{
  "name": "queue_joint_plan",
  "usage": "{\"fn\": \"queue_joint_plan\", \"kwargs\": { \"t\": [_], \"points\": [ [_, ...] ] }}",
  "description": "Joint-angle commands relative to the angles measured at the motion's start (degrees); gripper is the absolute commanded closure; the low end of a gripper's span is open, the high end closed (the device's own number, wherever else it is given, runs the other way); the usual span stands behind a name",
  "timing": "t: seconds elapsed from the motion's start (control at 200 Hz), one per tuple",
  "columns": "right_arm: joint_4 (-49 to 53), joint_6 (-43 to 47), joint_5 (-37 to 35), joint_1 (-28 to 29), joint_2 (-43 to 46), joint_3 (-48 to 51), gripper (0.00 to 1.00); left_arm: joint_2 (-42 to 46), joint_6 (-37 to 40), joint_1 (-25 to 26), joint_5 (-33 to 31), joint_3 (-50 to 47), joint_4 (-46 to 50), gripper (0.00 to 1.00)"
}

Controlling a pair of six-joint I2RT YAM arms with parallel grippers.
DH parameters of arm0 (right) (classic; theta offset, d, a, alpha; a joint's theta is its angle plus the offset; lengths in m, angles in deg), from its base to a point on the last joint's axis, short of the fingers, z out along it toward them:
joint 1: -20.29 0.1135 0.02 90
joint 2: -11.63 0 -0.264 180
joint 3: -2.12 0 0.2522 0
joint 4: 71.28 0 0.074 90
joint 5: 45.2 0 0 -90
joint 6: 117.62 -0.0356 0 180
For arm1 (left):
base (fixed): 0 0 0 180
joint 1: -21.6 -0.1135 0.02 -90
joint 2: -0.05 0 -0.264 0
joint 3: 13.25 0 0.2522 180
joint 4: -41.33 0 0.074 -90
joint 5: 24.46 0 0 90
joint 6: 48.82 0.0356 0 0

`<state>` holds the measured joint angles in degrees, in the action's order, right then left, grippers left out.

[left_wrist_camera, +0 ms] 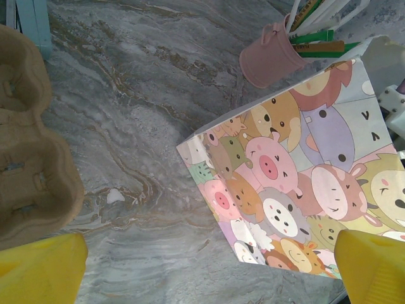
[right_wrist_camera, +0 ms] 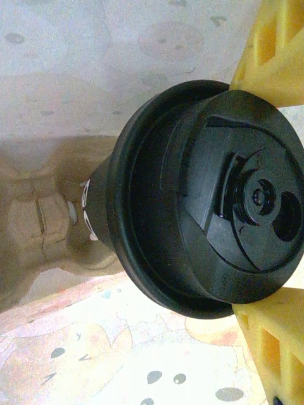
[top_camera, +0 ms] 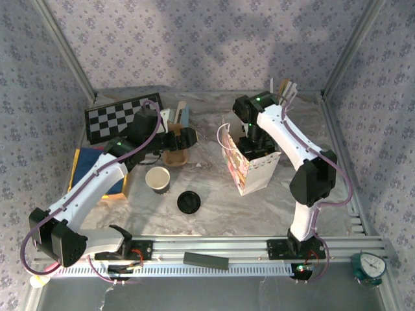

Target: Pack the takeout coffee

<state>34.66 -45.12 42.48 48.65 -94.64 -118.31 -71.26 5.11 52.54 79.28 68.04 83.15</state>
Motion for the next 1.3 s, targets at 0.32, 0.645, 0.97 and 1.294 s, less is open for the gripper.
{"fn": "queue_joint_plan", "kwargs": {
  "t": [0.32,0.645,0.97,1.294],
  "points": [
    [4.2,0.2,-0.3,-0.3,-0.6,-1.6,0.35,0.6,0.0,-0.3,0.6,0.2,-1.1,0.0],
    [4.0,0.3,-0.2,-0.4,-0.9,-1.9,0.35,0.6,0.0,-0.3,0.5,0.2,-0.9,0.0],
    [3.9,0.5,-0.2,-0.5,-1.0,-2.1,0.35,0.3,0.0,-0.3,0.7,0.4,-1.0,0.0],
    [4.2,0.8,-0.3,-0.8,-1.9,-3.5,0.35,0.1,0.1,-0.3,0.7,0.5,-1.0,0.0]
  ]
}}
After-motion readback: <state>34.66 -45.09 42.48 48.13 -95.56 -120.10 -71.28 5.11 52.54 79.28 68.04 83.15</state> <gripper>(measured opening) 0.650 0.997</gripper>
